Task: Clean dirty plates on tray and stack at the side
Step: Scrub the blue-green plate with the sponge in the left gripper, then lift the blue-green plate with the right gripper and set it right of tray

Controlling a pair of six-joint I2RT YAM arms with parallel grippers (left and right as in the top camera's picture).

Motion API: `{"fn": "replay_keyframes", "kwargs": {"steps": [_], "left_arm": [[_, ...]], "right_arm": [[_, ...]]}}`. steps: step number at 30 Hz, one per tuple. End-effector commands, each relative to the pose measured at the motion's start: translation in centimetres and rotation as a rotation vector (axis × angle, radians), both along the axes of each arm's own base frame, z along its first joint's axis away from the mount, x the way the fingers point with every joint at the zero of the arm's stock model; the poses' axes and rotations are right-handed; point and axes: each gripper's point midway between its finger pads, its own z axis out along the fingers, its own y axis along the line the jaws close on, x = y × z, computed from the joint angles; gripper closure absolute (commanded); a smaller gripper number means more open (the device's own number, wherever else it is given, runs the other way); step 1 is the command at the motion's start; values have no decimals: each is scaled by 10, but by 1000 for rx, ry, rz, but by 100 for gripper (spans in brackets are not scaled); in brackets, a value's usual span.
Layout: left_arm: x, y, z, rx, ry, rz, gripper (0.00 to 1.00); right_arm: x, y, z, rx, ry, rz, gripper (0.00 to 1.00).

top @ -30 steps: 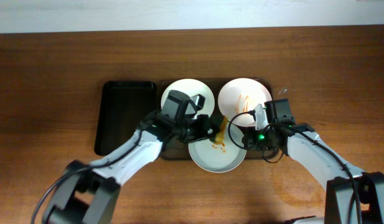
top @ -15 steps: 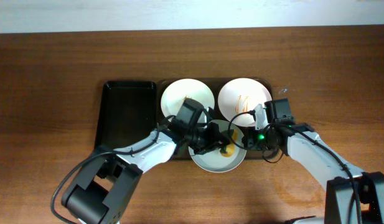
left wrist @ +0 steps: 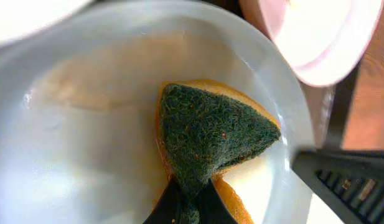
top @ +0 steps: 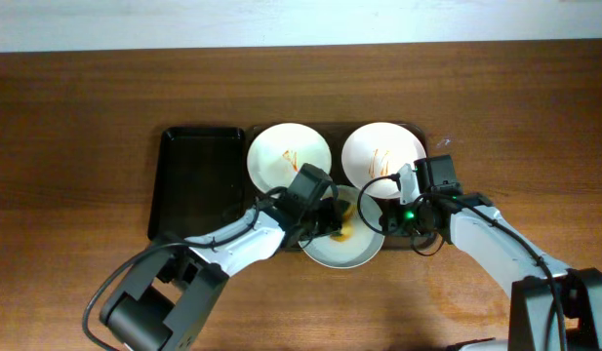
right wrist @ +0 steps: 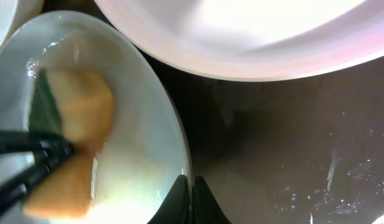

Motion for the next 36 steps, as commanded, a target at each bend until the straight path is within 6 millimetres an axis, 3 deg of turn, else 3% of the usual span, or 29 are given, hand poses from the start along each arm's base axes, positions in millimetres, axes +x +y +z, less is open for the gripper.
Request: {"fn": "replay_keyframes", "kwargs": {"steps": [1, 4, 5, 8, 11, 15, 20, 24, 28, 31, 36], "left_arm": [[10, 31, -3, 130, -66, -14, 100], [2, 36, 24, 153, -131, -115, 100], [4, 43, 44, 169, -193, -130, 100], [7, 53, 70, 186, -265, -116, 100], [10, 69, 87, 196, -286, -73, 100], [21, 108, 84, 232, -235, 22, 100], [49, 173, 82, 324, -271, 58, 100], [60, 222, 80, 355, -243, 168, 100], [64, 247, 80, 370, -237, 221, 100], [65, 254, 80, 388, -243, 215, 100], [64, 257, 79, 413, -245, 211, 100]], "right_arm": [[5, 3, 5, -5, -17, 13, 96], [3, 2, 4, -7, -9, 13, 96], [3, 2, 4, -7, -7, 13, 96], [3, 2, 7, -5, -17, 13, 96], [10, 3, 28, 4, -86, 13, 96], [19, -12, 59, -75, -189, -24, 96], [32, -37, 97, -215, -329, -60, 96], [43, -53, 113, -309, -380, -114, 96], [47, -72, 123, -563, -442, -133, 96], [44, -63, 137, -738, -513, -101, 96], [37, -19, 173, -932, -713, -41, 96]]}}
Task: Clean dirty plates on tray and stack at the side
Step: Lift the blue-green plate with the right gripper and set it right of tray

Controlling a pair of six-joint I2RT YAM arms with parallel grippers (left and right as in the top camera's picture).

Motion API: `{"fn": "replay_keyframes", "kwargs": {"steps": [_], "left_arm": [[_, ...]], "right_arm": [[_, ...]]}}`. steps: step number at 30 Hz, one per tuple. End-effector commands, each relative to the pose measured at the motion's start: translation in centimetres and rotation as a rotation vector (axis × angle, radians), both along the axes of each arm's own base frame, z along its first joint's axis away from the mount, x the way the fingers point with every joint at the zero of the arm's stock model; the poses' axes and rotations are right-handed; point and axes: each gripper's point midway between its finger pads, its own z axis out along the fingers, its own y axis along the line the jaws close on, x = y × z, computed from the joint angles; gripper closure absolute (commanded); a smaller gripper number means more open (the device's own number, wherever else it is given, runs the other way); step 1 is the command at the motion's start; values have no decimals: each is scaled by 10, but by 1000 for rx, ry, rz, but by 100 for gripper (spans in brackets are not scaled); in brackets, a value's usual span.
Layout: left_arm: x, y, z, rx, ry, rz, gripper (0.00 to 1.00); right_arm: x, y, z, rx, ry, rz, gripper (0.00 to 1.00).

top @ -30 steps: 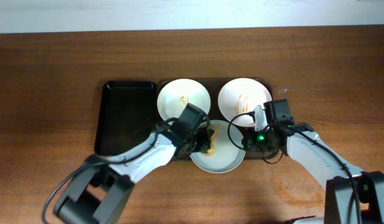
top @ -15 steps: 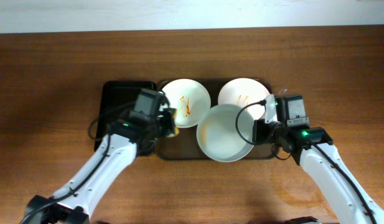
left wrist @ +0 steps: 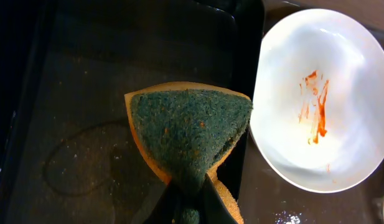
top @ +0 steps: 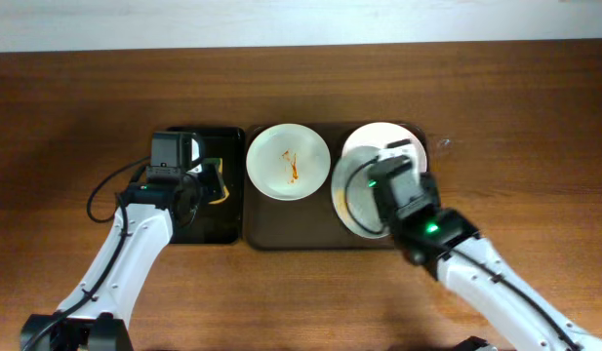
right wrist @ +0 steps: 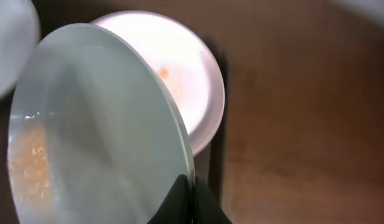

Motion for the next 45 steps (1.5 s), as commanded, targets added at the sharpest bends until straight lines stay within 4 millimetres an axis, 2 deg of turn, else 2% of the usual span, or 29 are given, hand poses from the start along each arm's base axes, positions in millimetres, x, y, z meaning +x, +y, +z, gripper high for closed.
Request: {"fn": "replay_keyframes", "kwargs": {"steps": [1, 3, 6, 12, 14, 17, 22, 23, 26, 29, 32, 34, 36, 38, 41, 42, 44, 45], "left_arm": [[0, 6, 4, 37, -15, -7, 100], [-1, 7, 3, 39, -11, -6, 100], [-1, 7, 3, 39, -11, -6, 100], [-1, 7, 3, 39, -11, -6, 100], [-1, 7, 3, 39, -11, -6, 100], [-1, 7, 3, 39, -10, -6, 100], [-1, 7, 3, 39, -10, -7, 100], [-1, 7, 3, 38, -8, -7, 100], [-2, 7, 3, 39, -5, -7, 100], [-2, 7, 3, 39, -3, -7, 100], [-2, 7, 3, 39, -3, -7, 100], [-2, 7, 3, 39, -3, -7, 100], [-2, 7, 3, 39, -3, -7, 100], [-2, 7, 3, 38, -3, -7, 100], [-2, 7, 3, 38, -3, -7, 100], [-2, 6, 3, 37, -3, -7, 100], [-2, 5, 3, 32, -3, -10, 100], [-2, 5, 3, 32, -3, -10, 100]], "right_arm": [[0, 3, 52, -203, -215, -65, 96], [-4, 8, 68, -278, -288, -83, 96], [-6, 10, 82, -301, -355, -117, 96], [-3, 15, 83, -251, -376, -124, 96], [1, 20, 76, -199, -349, -93, 96], [5, 10, 64, -62, -321, -154, 96], [17, -41, 60, 101, -286, -302, 96], [20, -64, 59, 152, -273, -351, 96], [20, -101, 50, 217, -226, -428, 96], [8, -159, 31, 311, -169, -601, 96], [-1, -197, 14, 395, -123, -706, 96], [-11, -224, -10, 452, -56, -790, 96], [-16, -236, -26, 483, -17, -832, 96], [-17, -244, -50, 539, 43, -858, 96], [-17, -244, -69, 574, 98, -869, 96], [-15, -244, -68, 567, 96, -851, 89], [-5, -238, -56, 585, 71, -767, 60], [0, -234, -45, 611, 44, -735, 52]]}}
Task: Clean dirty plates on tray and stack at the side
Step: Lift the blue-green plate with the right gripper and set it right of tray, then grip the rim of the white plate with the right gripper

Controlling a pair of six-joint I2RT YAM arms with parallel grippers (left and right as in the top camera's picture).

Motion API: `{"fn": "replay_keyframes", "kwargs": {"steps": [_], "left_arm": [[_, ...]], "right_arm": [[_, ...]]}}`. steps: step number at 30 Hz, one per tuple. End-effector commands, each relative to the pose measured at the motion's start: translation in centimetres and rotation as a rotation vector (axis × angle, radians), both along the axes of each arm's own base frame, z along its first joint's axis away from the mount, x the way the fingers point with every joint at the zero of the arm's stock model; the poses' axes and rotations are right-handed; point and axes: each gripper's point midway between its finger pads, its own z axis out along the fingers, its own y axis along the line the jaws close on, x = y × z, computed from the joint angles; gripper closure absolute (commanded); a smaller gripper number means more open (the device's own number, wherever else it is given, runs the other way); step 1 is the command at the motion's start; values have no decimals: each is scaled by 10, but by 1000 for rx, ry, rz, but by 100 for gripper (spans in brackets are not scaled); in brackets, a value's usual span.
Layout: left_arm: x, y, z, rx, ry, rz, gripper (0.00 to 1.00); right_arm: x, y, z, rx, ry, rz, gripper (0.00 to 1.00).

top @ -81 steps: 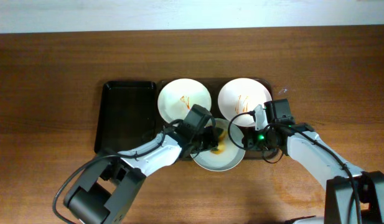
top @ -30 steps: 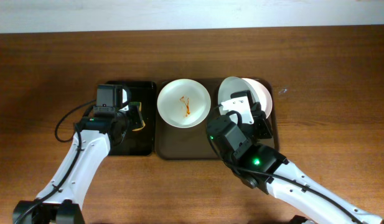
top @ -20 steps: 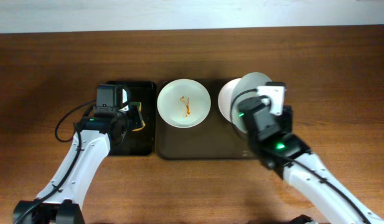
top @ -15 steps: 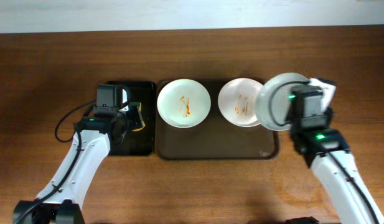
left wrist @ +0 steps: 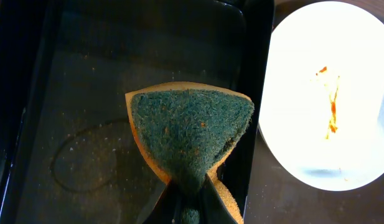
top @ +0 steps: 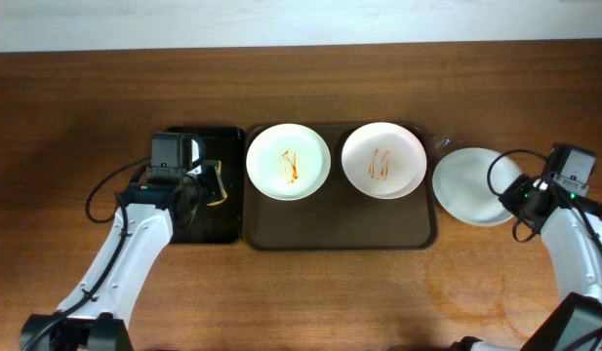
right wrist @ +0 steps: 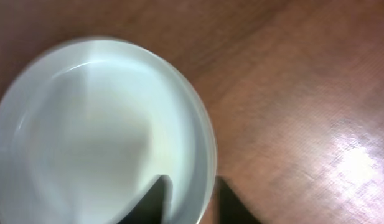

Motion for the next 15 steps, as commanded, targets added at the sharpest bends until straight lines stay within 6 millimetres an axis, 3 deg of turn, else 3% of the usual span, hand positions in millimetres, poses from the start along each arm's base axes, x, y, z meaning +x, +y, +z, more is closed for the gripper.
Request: {"fn": "replay_keyframes", "kwargs": {"steps": [1, 3, 5, 11, 15], "left_arm": [[1, 2, 5, 8, -16, -12, 100], [1, 1, 5, 8, -16, -12, 100], [1, 1, 5, 8, -16, -12, 100], [1, 1, 5, 8, -16, -12, 100], [1, 1, 5, 8, -16, -12, 100]], "right_arm": [[23, 15, 38, 49, -146, 102, 51], [35, 36, 63, 100, -240, 201, 50], [44, 72, 86, 156, -304, 353, 50], [52, 179, 126, 179, -261, 726, 44], [56, 247, 122, 217, -222, 904, 45]]}}
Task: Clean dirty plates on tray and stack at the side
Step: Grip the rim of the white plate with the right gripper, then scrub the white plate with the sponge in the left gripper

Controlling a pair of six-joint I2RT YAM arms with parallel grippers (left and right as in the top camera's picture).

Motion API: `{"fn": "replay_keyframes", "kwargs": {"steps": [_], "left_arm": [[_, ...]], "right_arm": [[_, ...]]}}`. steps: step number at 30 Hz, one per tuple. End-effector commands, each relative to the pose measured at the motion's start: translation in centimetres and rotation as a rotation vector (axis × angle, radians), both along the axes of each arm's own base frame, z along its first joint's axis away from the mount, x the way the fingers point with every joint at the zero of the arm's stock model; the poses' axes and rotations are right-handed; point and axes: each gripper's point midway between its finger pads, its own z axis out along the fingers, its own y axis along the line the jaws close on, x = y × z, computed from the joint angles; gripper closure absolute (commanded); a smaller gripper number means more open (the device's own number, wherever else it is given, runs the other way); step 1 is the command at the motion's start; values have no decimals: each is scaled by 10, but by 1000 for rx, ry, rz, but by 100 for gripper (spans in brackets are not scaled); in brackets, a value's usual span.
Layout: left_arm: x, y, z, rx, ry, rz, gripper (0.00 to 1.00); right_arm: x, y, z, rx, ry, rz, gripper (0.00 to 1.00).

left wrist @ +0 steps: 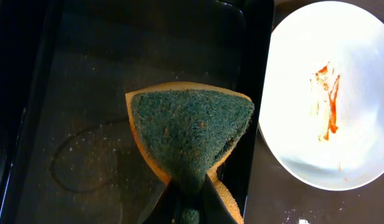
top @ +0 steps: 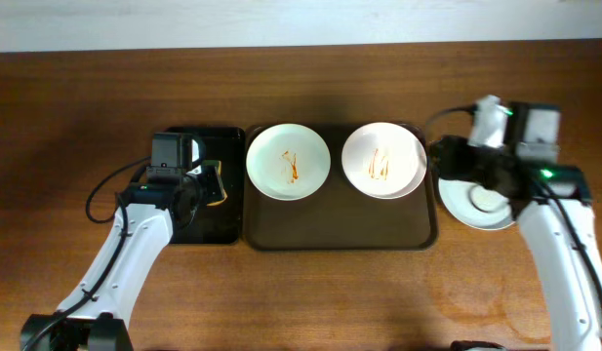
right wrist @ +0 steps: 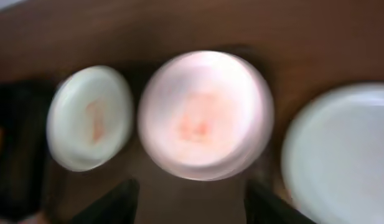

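Note:
Two white plates streaked with red sauce lie on the brown tray [top: 340, 232]: the left plate [top: 288, 161] and the right plate [top: 382, 160]. A clean white plate [top: 481, 203] rests on the table just right of the tray. My left gripper [left wrist: 188, 200] is shut on a green-and-yellow sponge [left wrist: 190, 127], held over the black tray [top: 183, 222]. My right gripper [top: 455, 162] hangs high over the tray's right edge with its fingers wide apart and nothing between them. Its blurred wrist view shows both dirty plates and the clean plate [right wrist: 341, 155] below.
The black tray [left wrist: 73, 93] sits directly left of the brown tray and holds some crumbs and water marks. Bare wooden table surrounds both trays. Cables trail from both arms.
My right gripper was low at the clean plate's right rim. Now it is raised and further left, above the tray's right edge, still open. The left gripper and sponge have not moved.
First the sponge in my left gripper lay in a plate at the tray's front, with my right gripper shut on its rim. Then the sponge was over the black tray and the right gripper held the plate tilted. Later that plate lay on the table, released.

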Motion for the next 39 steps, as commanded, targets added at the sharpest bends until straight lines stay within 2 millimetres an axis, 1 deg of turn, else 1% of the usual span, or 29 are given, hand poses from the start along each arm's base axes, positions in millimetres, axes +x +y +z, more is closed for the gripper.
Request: {"fn": "replay_keyframes", "kwargs": {"steps": [1, 2, 3, 4, 7, 9, 12, 13, 16, 18, 19, 22, 24, 26, 28, 29, 30, 31, 32, 34, 38, 39], "left_arm": [[1, 1, 5, 8, -16, -12, 100], [1, 1, 5, 8, -16, -13, 100], [1, 1, 5, 8, -16, -13, 100], [1, 1, 5, 8, -16, -12, 100], [1, 1, 5, 8, -16, -13, 100], [0, 1, 5, 8, -15, -13, 100], [-1, 2, 4, 9, -10, -13, 100], [-1, 2, 4, 9, -8, -12, 100], [-2, 2, 3, 9, -2, -13, 100], [-2, 2, 3, 9, -1, -13, 100], [-3, 2, 3, 10, -1, -13, 100], [-3, 2, 3, 10, -1, -13, 100], [-3, 2, 3, 9, -1, -13, 100], [-3, 0, 3, 1, -1, -18, 100], [-3, -11, 5, -49, -2, -56, 100], [-3, -21, 7, -84, -12, -107, 100], [-2, -36, 12, -140, -31, -172, 100], [-2, -45, 15, -172, -42, -200, 100], [-2, -59, 20, -213, -58, -243, 100], [-4, -77, 23, -225, -68, -292, 100], [-10, -104, 17, -248, -45, -334, 100], [-11, -114, 11, -270, -23, -321, 100]], "right_arm": [[5, 63, -10, 5, 15, 191, 45], [6, 84, -20, 4, 30, 246, 45], [7, 97, -28, 7, 43, 269, 45], [10, 111, -40, 10, 68, 270, 45], [15, 143, -77, 31, 149, 249, 49], [19, 161, -98, 45, 181, 251, 54], [25, 178, -129, 57, 222, 211, 59], [29, 179, -141, 50, 236, 171, 59], [35, 178, -163, 40, 266, 88, 59], [36, 178, -174, 49, 290, 63, 61], [35, 178, -181, 48, 309, 49, 64], [32, 177, -193, 45, 342, 36, 75], [28, 175, -196, 39, 360, 37, 84], [20, 172, -199, 24, 396, 34, 89], [8, 166, -204, -7, 443, 44, 91], [4, 164, -206, -22, 456, 58, 92], [-1, 161, -207, -37, 472, 62, 94], [-3, 160, -208, -45, 483, 59, 94], [-5, 158, -209, -52, 492, 57, 94], [-6, 158, -209, -53, 497, 57, 95], [-8, 157, -210, -56, 503, 56, 96], [-8, 157, -210, -56, 503, 56, 96]]}}
